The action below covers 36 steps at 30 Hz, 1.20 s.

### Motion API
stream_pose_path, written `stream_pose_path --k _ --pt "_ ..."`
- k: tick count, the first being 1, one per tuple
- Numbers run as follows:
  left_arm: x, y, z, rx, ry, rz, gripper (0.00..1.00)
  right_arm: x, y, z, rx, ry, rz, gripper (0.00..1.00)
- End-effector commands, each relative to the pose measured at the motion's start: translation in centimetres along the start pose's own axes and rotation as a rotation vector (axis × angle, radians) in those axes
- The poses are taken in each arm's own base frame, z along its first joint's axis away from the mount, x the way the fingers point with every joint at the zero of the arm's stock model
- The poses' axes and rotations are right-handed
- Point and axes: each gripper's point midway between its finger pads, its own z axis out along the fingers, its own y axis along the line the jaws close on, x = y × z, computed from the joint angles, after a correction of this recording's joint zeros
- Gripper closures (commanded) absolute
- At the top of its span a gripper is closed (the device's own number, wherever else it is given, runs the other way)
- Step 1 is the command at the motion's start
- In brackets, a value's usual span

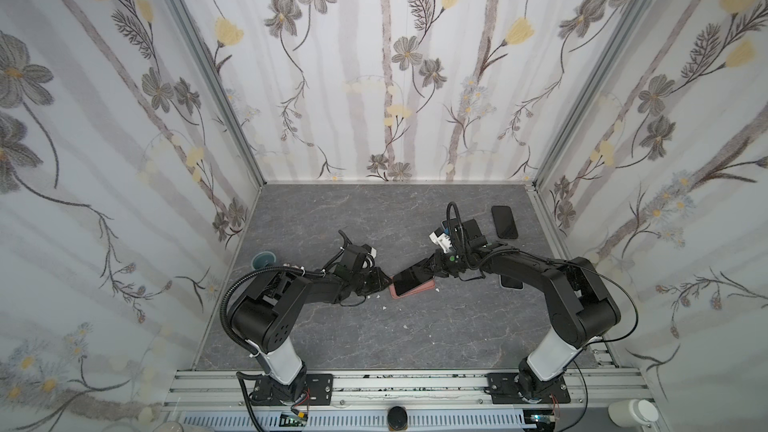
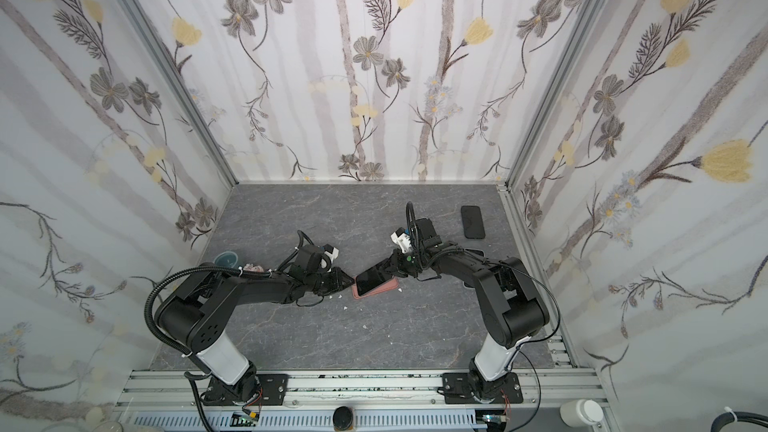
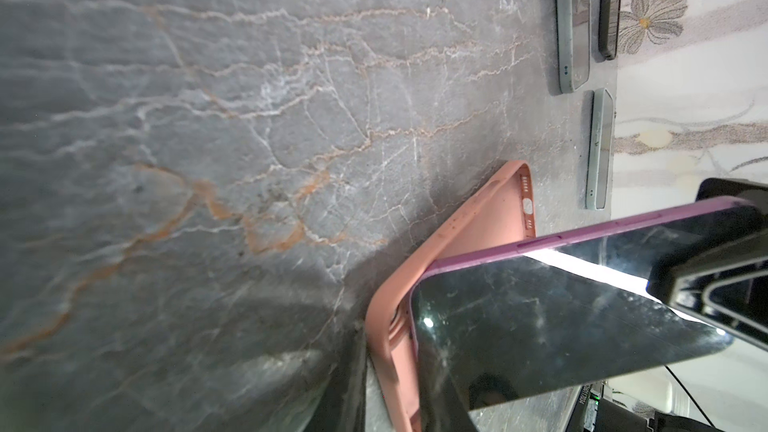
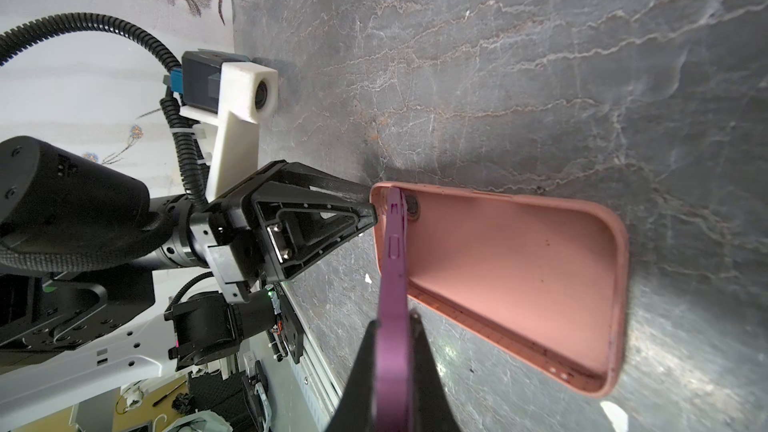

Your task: Put the phone into the phone case

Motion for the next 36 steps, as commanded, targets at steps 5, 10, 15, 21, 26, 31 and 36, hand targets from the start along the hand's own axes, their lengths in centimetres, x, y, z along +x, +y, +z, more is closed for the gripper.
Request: stream_pose_path --k 5,10,15,21,26,31,36 --pt "0.1 -0.9 0.0 0.052 -0.015 -0.014 0.70 -0.1 0.2 0.5 -0.059 -0.013 -0.009 1.00" --pt "0.2 -0.8 0.1 0.054 -0.018 -0.016 0.70 0.5 -0.4 0.8 -0.062 0.000 -0.003 1.00" --pt "-0.2 -1.1 0.3 0.070 -0.025 -0.022 0.70 0.9 -0.8 0.9 -0.067 0.006 0.007 1.00" --pt "-0.4 -1.8 0.6 0.085 -0.021 -0.010 0.70 1.4 -1.6 1.3 -0.086 0.002 0.034 1.00" --pt "-0.2 -2.0 0.8 0.087 -0.014 -0.007 0.70 1.5 -2.7 1.6 -0.079 -0.012 0.057 1.00" --pt "0.3 -1.8 0.8 0.068 -0.014 -0.004 0.70 1.7 -4.3 1.7 -0.026 -0.031 0.076 1.00" --pt "0.6 -1.2 0.6 0.036 -0.021 -0.002 0.70 1.4 -5.3 1.2 0.054 -0.061 0.070 1.00"
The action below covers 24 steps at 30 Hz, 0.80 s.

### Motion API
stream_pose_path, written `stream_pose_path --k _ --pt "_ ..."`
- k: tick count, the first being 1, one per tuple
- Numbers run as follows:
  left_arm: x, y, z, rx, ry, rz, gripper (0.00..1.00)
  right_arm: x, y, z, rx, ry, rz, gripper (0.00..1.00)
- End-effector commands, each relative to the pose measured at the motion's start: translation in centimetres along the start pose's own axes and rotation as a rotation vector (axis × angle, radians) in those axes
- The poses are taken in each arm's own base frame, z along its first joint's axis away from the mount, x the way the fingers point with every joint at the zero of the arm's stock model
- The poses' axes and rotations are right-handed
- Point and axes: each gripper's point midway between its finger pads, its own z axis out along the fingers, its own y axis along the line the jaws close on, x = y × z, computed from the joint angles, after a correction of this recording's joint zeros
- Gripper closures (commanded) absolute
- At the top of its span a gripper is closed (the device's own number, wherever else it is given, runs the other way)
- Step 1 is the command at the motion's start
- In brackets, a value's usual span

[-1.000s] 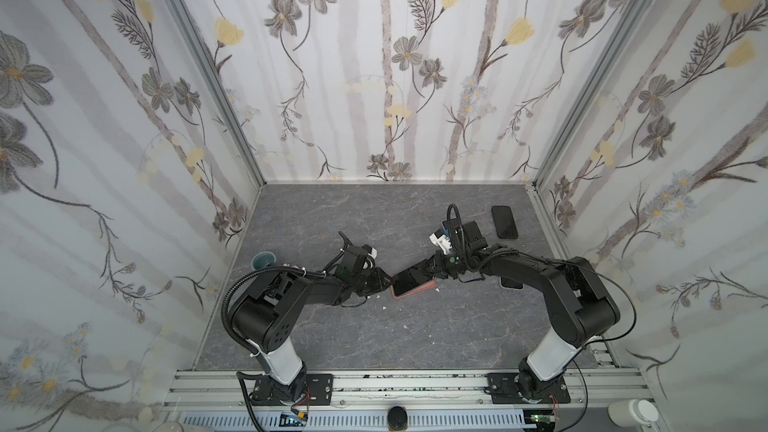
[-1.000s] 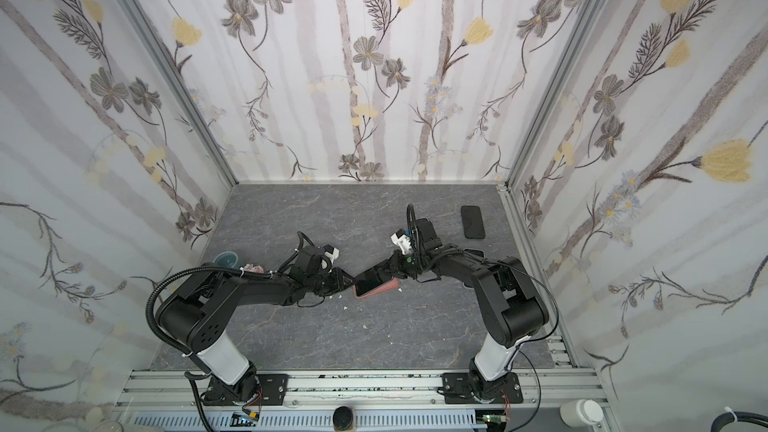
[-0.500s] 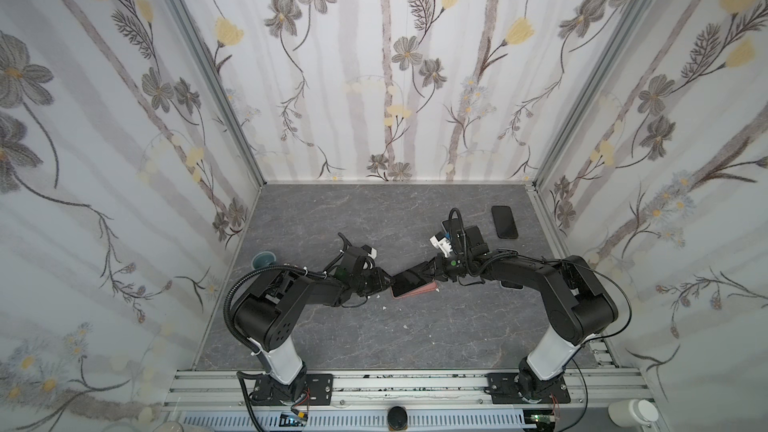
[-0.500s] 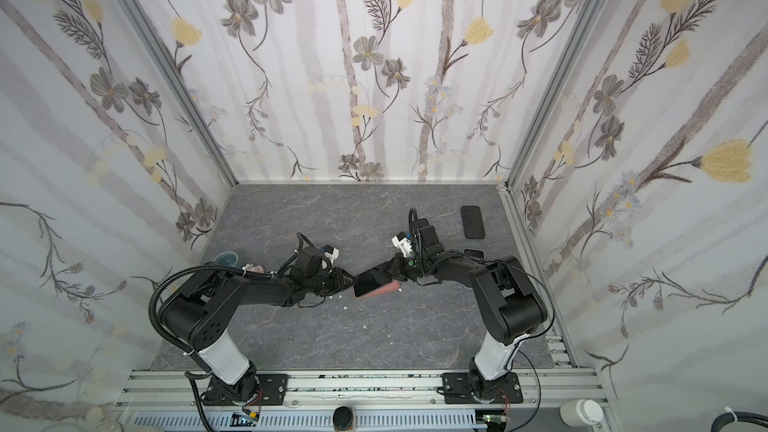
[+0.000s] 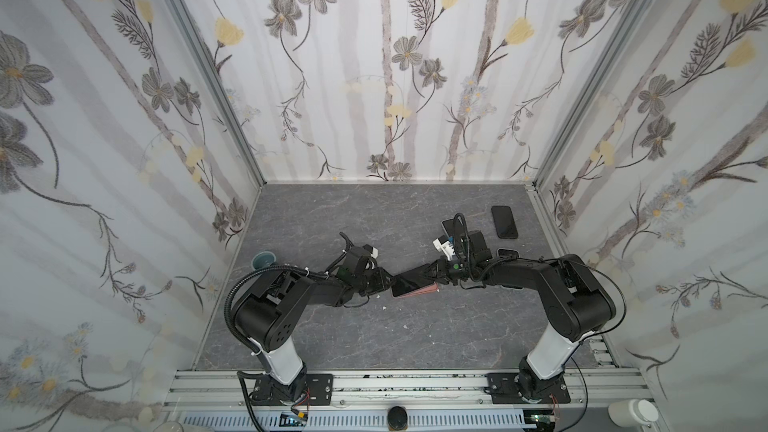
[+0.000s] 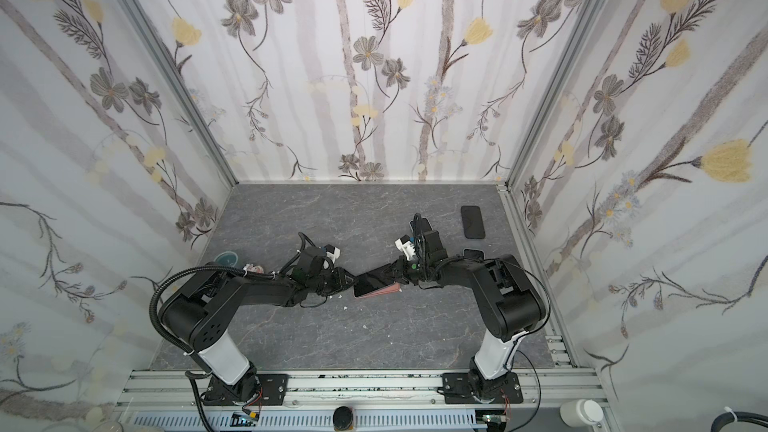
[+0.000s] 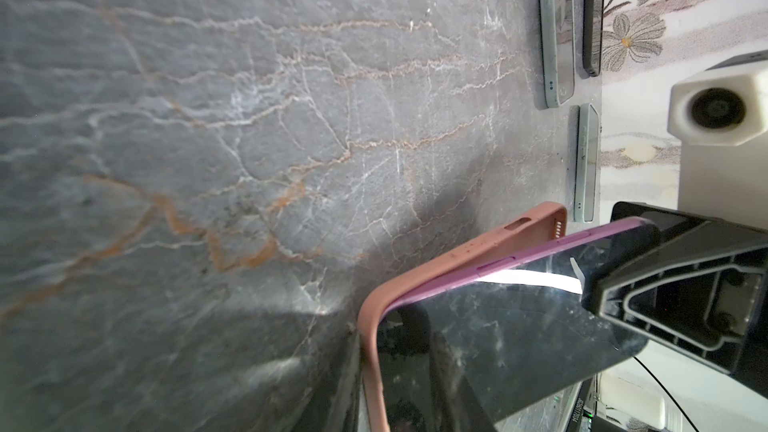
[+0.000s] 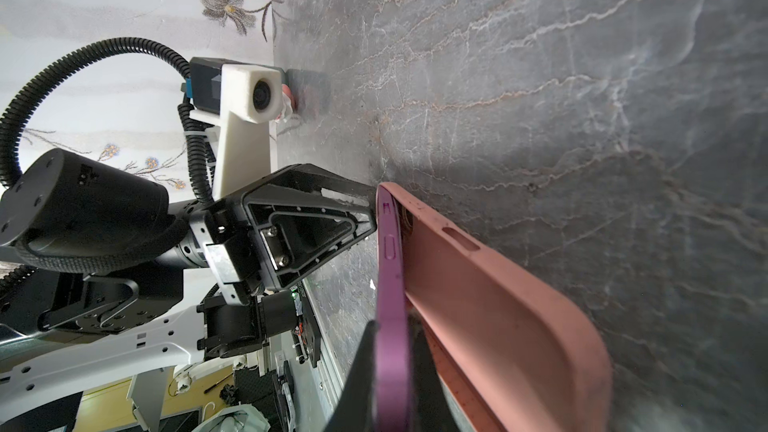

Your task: Put the phone into the phone case

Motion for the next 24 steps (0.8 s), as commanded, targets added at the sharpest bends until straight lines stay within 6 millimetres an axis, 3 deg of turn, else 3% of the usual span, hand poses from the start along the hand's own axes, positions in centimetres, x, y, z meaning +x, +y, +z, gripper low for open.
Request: stream_pose_path --k 1,10,24 --pt "0.6 -0.4 -0.1 0.012 0.020 0.008 0.70 0.2 -3.3 -0.3 0.183 -0.040 0.025 0.99" --pt "1.0 0.4 -0.3 -0.036 0.021 0.026 0.70 -0.1 -3.7 -0.9 0.238 -0.050 0.017 0.85" --pt "1.6 0.9 -1.0 -0.060 0.025 0.044 0.71 -0.6 -2.5 -1.9 0.335 -0.044 -0.036 0.62"
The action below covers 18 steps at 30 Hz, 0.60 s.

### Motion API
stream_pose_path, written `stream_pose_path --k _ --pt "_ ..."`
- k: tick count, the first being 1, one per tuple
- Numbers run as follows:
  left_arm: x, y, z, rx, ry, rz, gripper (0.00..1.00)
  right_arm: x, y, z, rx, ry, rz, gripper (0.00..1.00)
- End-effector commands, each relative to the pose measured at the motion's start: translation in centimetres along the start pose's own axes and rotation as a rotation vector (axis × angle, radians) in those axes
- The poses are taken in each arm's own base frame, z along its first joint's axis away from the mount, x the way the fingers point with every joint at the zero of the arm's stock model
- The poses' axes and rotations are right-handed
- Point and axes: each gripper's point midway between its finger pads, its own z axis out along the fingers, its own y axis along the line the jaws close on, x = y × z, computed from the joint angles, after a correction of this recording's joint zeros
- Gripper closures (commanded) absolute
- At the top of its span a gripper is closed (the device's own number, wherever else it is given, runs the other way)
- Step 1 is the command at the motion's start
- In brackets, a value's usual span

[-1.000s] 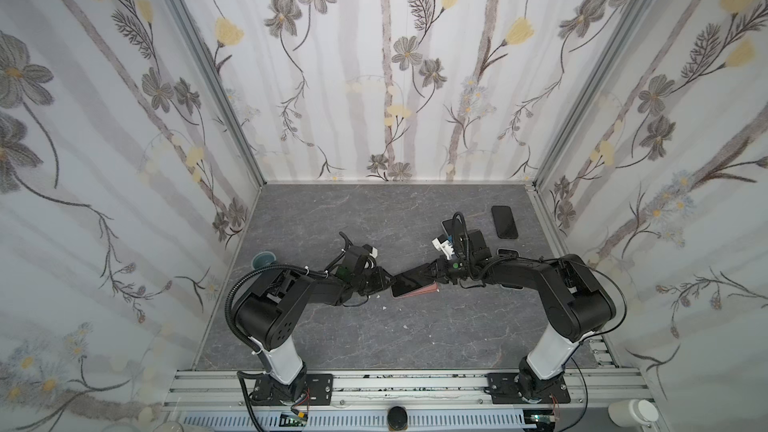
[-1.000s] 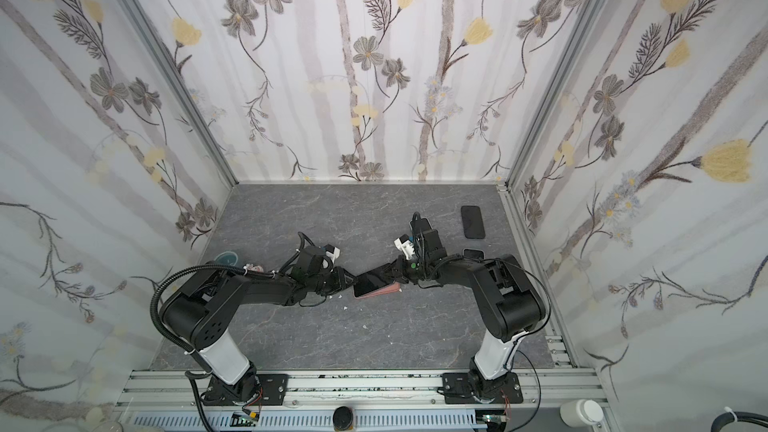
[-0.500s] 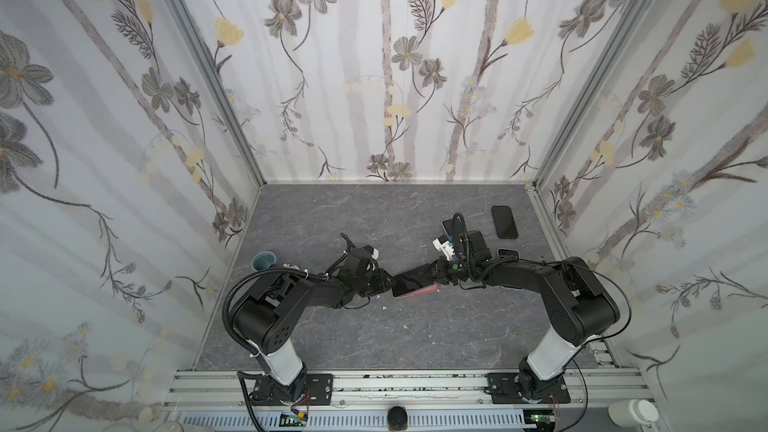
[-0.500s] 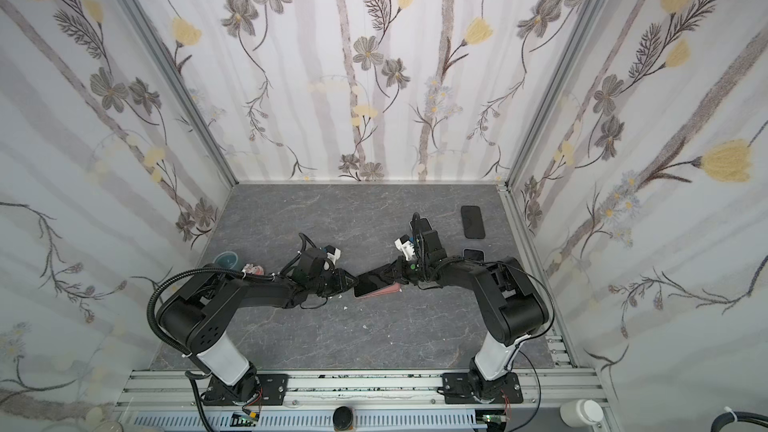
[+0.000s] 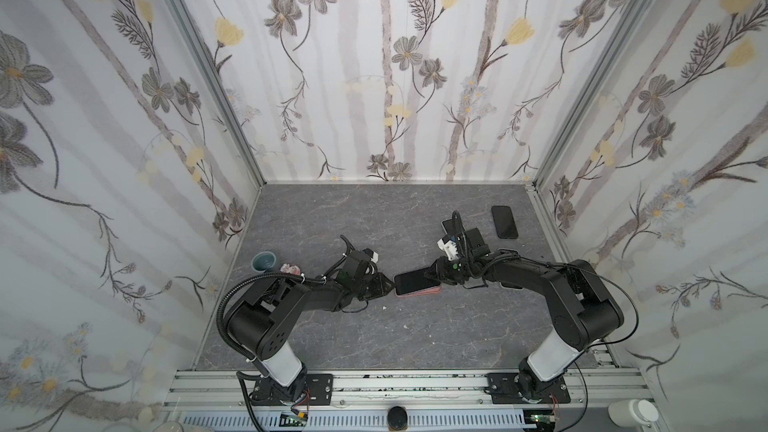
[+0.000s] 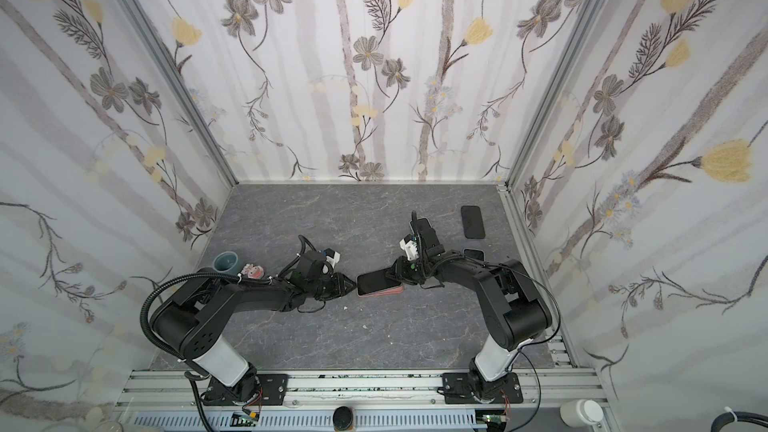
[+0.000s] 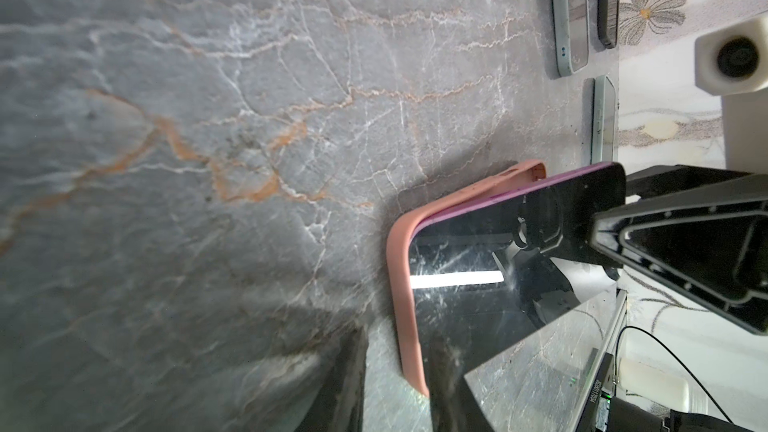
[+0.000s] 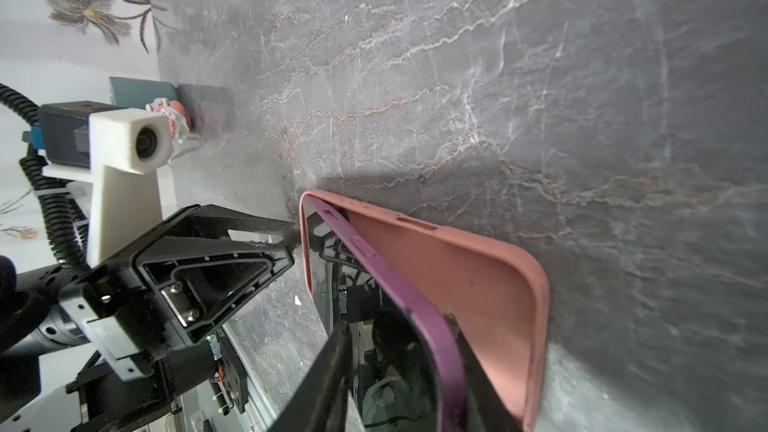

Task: Put the phone into the phone case
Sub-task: 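Lower the phone flat into the case with the right gripper while left holds rim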

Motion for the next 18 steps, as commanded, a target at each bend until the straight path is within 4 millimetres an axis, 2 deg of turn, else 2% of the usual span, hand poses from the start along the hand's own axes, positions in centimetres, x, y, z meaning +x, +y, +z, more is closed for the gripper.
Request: stream_pose_path --k 1,13,18 --pt "0.2 0.5 -0.1 -0.026 0.007 0.011 0.71 0.1 -0.3 -0.5 0.050 0.004 -0.015 0.61" --pt "-0.2 -0.4 0.2 -0.039 0.027 0.055 0.71 -0.5 -0.4 -2.5 0.152 -0.010 -0.051 0.52" --pt "-0.7 -0.9 0.3 -0.050 0.021 0.070 0.71 -0.1 -1.1 -2.8 0.181 0.000 -0.053 0.51"
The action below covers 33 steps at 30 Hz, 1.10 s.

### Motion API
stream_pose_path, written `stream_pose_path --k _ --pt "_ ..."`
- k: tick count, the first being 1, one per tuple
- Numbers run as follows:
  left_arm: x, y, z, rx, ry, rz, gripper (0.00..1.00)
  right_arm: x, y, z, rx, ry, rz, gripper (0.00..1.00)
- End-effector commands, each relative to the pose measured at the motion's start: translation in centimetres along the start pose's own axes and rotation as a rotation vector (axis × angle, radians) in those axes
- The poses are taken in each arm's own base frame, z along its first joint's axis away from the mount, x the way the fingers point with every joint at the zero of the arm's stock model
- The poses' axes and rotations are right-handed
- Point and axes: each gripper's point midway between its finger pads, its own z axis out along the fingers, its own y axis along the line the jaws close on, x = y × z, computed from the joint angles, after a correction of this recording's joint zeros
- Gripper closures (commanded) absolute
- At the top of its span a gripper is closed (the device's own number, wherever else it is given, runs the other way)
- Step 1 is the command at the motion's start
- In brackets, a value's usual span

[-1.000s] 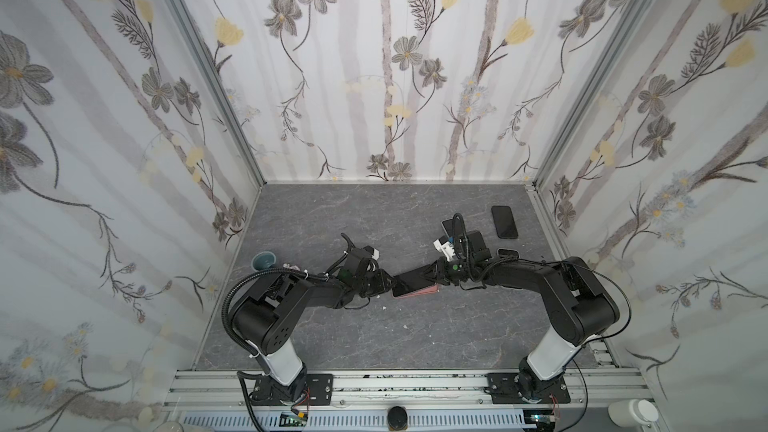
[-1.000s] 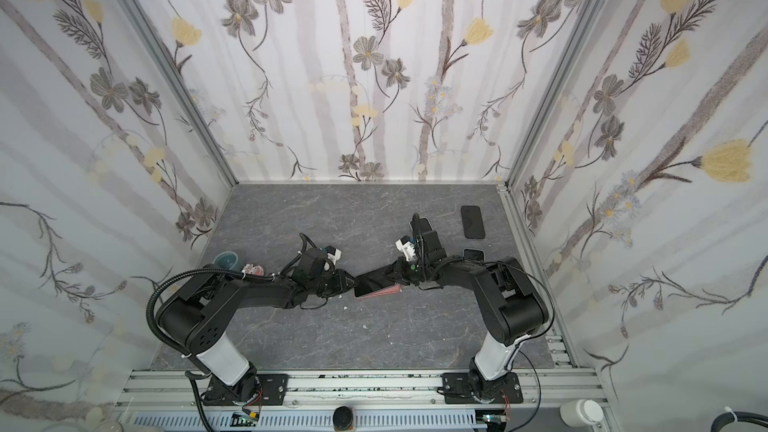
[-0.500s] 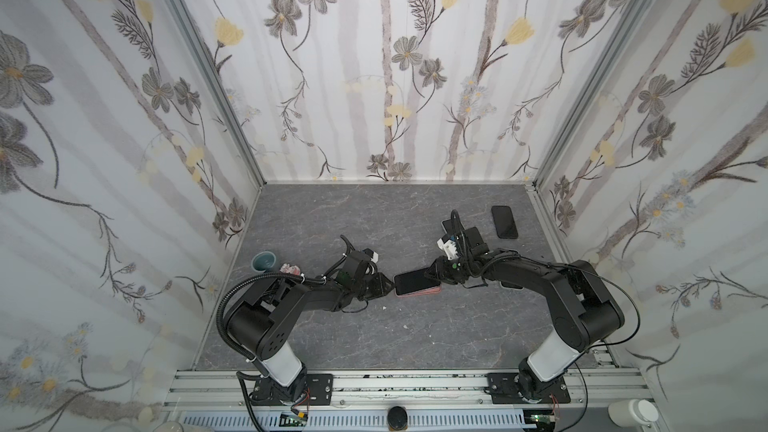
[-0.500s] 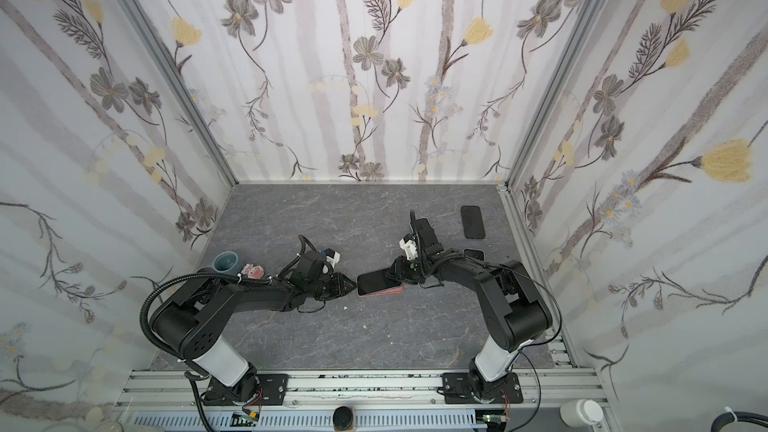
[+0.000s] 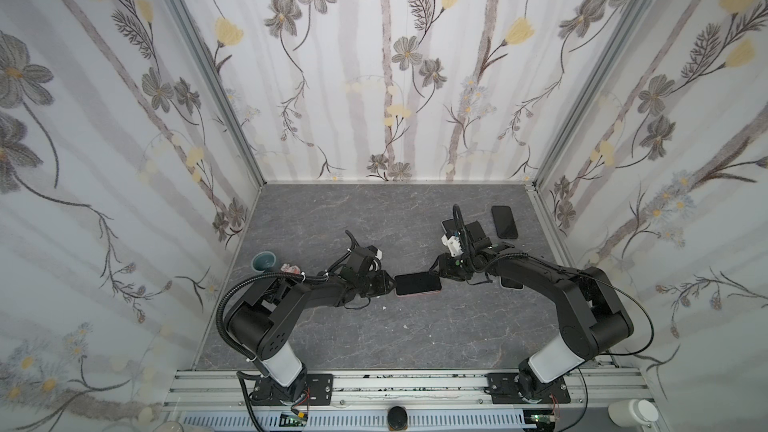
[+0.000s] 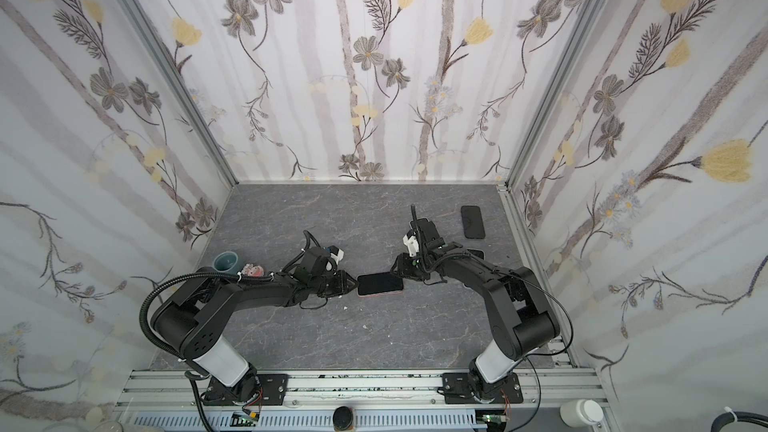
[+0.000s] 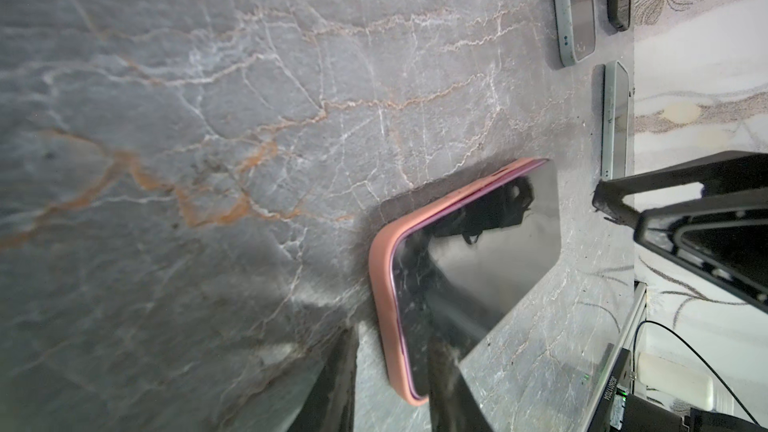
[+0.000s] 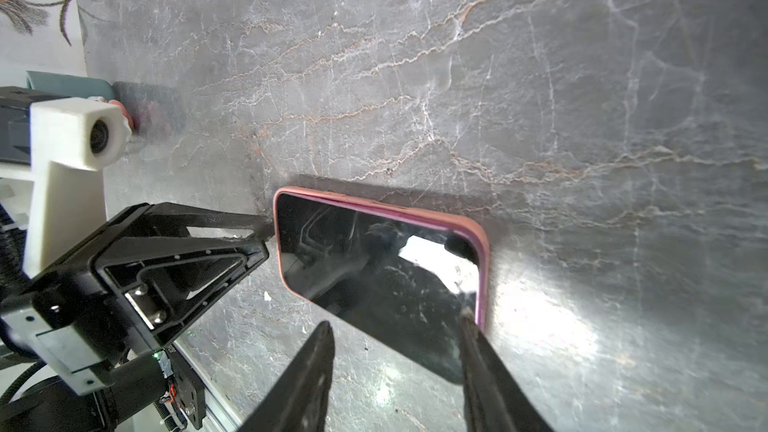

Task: Put the phone into the phone case
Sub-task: 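Lower the phone flat into the case with the right gripper while left holds rim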

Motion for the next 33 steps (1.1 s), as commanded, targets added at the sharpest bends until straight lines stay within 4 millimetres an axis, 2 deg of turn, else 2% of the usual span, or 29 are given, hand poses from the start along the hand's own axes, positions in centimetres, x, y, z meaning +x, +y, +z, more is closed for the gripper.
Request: stream_pose_path --k 1,6,9,14,23,30,33 --pt "-0.3 0.1 0.1 -0.023 -0.004 0.021 0.71 0.1 -0.1 -1.1 0.020 -0.007 -0.016 0.51" --pt "-0.6 -0.3 0.1 -0.025 -0.003 0.029 0.71 0.2 -0.3 -1.7 0.008 -0.016 -0.017 0.53" --pt "-0.5 -0.3 0.3 -0.028 0.004 0.032 0.71 0.5 -1.1 -1.6 0.020 -0.007 -0.007 0.58" --pt "0.2 -0.4 1.0 -0.027 0.033 0.035 0.73 1.5 -1.9 -0.5 0.004 0.041 0.005 0.67" --pt "1.4 -0.1 1.4 -0.041 0.056 0.035 0.75 3.1 -2.1 1.2 -0.010 0.103 0.016 0.69" --pt "1.4 0.0 1.4 -0.048 0.054 0.033 0.75 3.5 -1.7 1.6 -0.016 0.121 0.006 0.84" --pt "1.5 0.0 1.4 -0.048 0.056 0.034 0.75 3.7 -1.6 1.8 -0.017 0.130 0.003 0.87"
